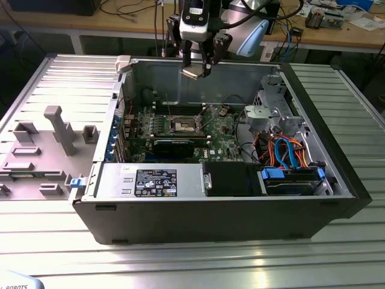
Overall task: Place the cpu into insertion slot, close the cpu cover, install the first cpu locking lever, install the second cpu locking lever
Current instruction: 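Place the cpu into insertion slot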
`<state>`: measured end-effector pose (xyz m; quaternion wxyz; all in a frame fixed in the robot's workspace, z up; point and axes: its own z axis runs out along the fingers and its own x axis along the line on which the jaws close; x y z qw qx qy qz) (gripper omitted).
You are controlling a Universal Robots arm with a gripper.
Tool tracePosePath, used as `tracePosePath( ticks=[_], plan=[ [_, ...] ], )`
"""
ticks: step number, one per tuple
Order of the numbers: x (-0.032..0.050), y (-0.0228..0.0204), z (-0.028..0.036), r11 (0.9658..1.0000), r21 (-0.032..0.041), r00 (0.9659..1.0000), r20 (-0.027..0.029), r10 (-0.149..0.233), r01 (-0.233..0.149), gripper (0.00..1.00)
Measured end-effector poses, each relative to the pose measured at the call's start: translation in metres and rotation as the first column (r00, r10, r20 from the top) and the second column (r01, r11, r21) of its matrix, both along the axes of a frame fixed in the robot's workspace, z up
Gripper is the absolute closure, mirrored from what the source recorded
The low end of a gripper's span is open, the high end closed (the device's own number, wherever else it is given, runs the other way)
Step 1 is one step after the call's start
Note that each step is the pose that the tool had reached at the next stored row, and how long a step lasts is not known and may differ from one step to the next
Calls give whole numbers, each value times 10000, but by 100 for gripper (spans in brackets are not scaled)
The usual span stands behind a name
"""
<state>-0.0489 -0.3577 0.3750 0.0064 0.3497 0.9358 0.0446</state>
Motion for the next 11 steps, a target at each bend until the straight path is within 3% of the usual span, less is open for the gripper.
tracePosePath(
  ticks=[4, 11],
  plan=[
    [-3, 0, -6, 9971, -1, 9971, -1, -757, 757, 45],
    [-3, 0, -8, 9952, 0, 9952, 0, -983, 983, 45]
  ],
)
